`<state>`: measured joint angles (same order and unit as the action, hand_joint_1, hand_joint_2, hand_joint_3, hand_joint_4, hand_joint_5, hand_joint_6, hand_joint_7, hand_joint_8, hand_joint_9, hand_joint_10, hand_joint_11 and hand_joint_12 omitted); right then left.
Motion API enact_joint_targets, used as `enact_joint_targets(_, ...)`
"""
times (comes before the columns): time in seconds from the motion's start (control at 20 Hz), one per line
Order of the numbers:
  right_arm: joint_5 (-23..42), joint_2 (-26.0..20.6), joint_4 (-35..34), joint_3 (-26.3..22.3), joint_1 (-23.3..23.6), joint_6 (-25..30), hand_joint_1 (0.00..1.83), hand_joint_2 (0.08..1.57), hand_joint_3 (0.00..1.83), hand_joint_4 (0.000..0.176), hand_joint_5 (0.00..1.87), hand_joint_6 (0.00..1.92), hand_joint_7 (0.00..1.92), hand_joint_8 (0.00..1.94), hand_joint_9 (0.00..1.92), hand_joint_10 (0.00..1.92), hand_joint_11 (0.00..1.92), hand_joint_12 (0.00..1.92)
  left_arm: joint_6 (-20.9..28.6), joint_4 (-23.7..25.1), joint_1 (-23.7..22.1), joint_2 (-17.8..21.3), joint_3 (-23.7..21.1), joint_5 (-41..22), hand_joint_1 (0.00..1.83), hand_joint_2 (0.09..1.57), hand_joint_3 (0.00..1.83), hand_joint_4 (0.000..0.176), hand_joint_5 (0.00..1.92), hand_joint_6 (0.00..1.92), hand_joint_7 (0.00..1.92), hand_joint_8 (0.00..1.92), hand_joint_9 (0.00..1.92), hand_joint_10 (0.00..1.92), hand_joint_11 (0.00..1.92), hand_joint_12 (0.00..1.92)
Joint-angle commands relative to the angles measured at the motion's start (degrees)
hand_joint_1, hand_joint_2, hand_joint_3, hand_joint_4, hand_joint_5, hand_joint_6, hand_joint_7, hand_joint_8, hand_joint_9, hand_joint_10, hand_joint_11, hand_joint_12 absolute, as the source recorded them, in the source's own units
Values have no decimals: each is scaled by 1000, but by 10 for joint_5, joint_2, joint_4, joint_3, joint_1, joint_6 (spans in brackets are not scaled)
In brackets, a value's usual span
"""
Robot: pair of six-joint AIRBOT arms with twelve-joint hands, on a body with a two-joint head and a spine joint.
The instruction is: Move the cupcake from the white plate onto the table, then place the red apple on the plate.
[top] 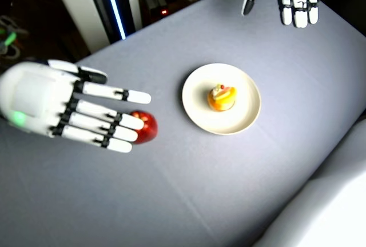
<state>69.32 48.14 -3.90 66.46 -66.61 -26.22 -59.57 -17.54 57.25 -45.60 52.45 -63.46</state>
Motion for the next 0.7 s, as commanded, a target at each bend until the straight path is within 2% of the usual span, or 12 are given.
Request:
enact_joint_targets(0.0, 64, -1, -18, 4, 7, 2, 642, 1235, 8, 4, 371, 1, 357, 0, 340, 2, 153, 484, 1, 1, -5, -2, 5, -62, 621, 887, 6, 117, 117, 4, 109, 2, 92, 8, 0, 310)
enact_joint_targets(0.15, 61, 2, -17, 6, 7, 2, 672, 1241, 5, 0, 378, 3, 358, 2, 337, 1, 146, 478, 1, 6, -23, -16, 18, -45, 650, 898, 3, 93, 134, 4, 123, 3, 113, 6, 0, 335)
enact_joint_targets(0.2, 60, 2, -17, 6, 7, 2, 692, 1241, 3, 0, 380, 3, 363, 3, 340, 2, 147, 471, 1, 11, -31, -24, 26, -36, 667, 896, 0, 112, 152, 2, 137, 1, 145, 5, 0, 406)
enact_joint_targets(0.25, 60, 2, -17, 6, 7, 2, 691, 1238, 1, 0, 386, 4, 377, 7, 356, 7, 172, 475, 3, 24, -64, -44, 45, -6, 647, 903, 2, 107, 165, 2, 134, 1, 127, 4, 0, 335)
enact_joint_targets(0.3, 60, 2, -16, 7, 7, 2, 678, 1229, 1, 0, 385, 0, 385, 1, 353, 1, 183, 420, 10, 42, -95, -63, 65, 26, 661, 914, 0, 118, 188, 3, 136, 0, 135, 2, 1, 420)
enact_joint_targets(0.35, 60, 2, -15, 7, 8, 2, 717, 1237, 3, 0, 373, 0, 368, 0, 333, 0, 163, 395, 31, 74, -145, -97, 101, 75, 661, 916, 0, 145, 187, 1, 129, 0, 137, 2, 14, 437)
enact_joint_targets(0.4, 60, 3, -14, 7, 9, 2, 707, 1236, 2, 0, 371, 0, 369, 1, 335, 2, 172, 392, 46, 101, -174, -118, 121, 107, 730, 883, 0, 170, 197, 1, 165, 3, 183, 4, 96, 365)
enact_joint_targets(0.45, 60, 4, -11, 8, 11, 2, 690, 1231, 0, 0, 367, 0, 367, 1, 337, 2, 177, 391, 59, 126, -207, -141, 142, 139, 730, 855, 3, 175, 188, 1, 154, 3, 172, 2, 128, 277)
enact_joint_targets(0.5, 60, 4, -8, 9, 13, 2, 672, 1234, 1, 6, 354, 0, 349, 0, 320, 0, 165, 385, 66, 147, -237, -163, 158, 166, 833, 857, 6, 176, 178, 0, 154, 3, 135, 0, 93, 245)
enact_joint_targets(0.55, 60, 5, -7, 10, 15, 2, 669, 1238, 3, 0, 349, 0, 338, 0, 309, 0, 156, 381, 67, 157, -252, -179, 168, 179, 820, 876, 0, 141, 210, 5, 180, 5, 142, 0, 39, 357)
enact_joint_targets(0.6, 60, 7, -4, 12, 18, 2, 702, 1230, 0, 3, 366, 6, 353, 5, 334, 9, 197, 396, 67, 164, -266, -197, 179, 188, 849, 848, 6, 68, 268, 5, 250, 6, 221, 4, 7, 629)
enact_joint_targets(0.65, 59, 12, 2, 13, 24, 2, 744, 1233, 0, 6, 368, 5, 357, 5, 347, 11, 218, 405, 67, 169, -281, -216, 191, 203, 868, 850, 5, 53, 279, 3, 272, 5, 255, 7, 1, 711)
